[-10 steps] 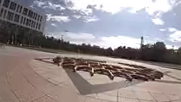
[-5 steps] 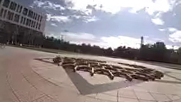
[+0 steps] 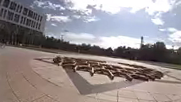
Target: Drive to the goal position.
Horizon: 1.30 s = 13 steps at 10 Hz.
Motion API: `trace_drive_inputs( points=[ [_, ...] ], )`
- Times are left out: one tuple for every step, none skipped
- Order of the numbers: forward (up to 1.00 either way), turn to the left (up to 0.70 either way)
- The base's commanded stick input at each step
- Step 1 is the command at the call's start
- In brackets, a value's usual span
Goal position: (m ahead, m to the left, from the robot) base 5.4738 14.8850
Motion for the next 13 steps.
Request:
trace_drive_inputs(
  points=[
    [0.05, -0.01],
    [0.05, -0.01],
    [0.05, 0.00],
    [0.05, -0.01],
    [0.05, -0.01],
    [0.05, -0.01],
    [0.05, -0.01],
    [0.05, -0.01],
    [0.05, -0.01],
    [0.05, -0.01],
    [0.05, -0.01],
    [0.05, -0.01],
    [0.05, -0.01]
  ],
)
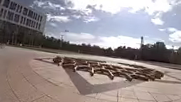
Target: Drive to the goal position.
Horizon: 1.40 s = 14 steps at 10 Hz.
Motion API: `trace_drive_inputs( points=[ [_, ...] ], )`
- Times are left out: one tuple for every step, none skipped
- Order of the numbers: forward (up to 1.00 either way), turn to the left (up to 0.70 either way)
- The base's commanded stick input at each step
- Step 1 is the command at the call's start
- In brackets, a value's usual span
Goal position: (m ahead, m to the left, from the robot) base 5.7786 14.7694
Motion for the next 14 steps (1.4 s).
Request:
trace_drive_inputs(
  points=[
    [0.05, -0.01],
    [0.05, 0.00],
    [0.05, -0.01],
    [0.05, -0.01],
    [0.05, -0.01],
    [0.05, -0.01],
    [0.05, 0.00],
    [0.05, 0.00],
    [0.05, -0.01],
    [0.05, -0.01],
    [0.05, -0.01],
    [0.05, -0.01],
    [0.05, -0.01],
    [0.05, -0.01]
  ],
)
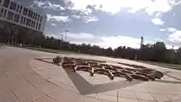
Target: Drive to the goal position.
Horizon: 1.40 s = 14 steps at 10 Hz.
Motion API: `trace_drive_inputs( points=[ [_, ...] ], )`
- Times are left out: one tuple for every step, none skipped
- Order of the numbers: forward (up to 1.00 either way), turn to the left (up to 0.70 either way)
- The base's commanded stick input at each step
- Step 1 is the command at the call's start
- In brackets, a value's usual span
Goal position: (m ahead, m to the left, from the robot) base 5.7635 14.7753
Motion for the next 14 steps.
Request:
trace_drive_inputs(
  points=[
    [0.05, -0.01],
    [0.05, -0.01],
    [0.05, -0.01],
    [0.05, -0.01],
    [0.05, -0.01],
    [0.05, -0.01],
    [0.05, 0.00],
    [0.05, 0.00],
    [0.05, 0.00],
    [0.05, 0.00],
    [0.05, 0.00],
    [0.05, 0.00],
    [0.05, 0.00],
    [0.05, 0.00]
  ],
)
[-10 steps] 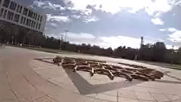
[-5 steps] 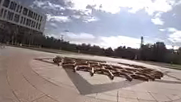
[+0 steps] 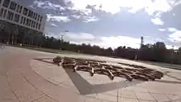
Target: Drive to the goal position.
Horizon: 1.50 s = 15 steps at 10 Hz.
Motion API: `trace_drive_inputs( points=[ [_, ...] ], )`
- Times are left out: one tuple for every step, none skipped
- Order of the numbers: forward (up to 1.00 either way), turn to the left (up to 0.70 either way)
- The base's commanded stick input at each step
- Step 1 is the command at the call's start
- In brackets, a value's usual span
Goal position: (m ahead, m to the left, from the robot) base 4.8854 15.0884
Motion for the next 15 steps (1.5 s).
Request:
trace_drive_inputs(
  points=[
    [0.05, 0.00],
    [0.05, 0.00],
    [0.05, 0.00],
    [0.05, 0.00],
    [0.05, 0.00],
    [0.05, 0.00],
    [0.05, 0.00],
    [0.05, 0.00],
    [0.05, 0.00],
    [0.05, -0.01],
    [0.05, 0.00],
    [0.05, -0.01],
    [0.05, 0.00],
    [0.05, 0.00],
    [0.05, 0.00]
  ],
)
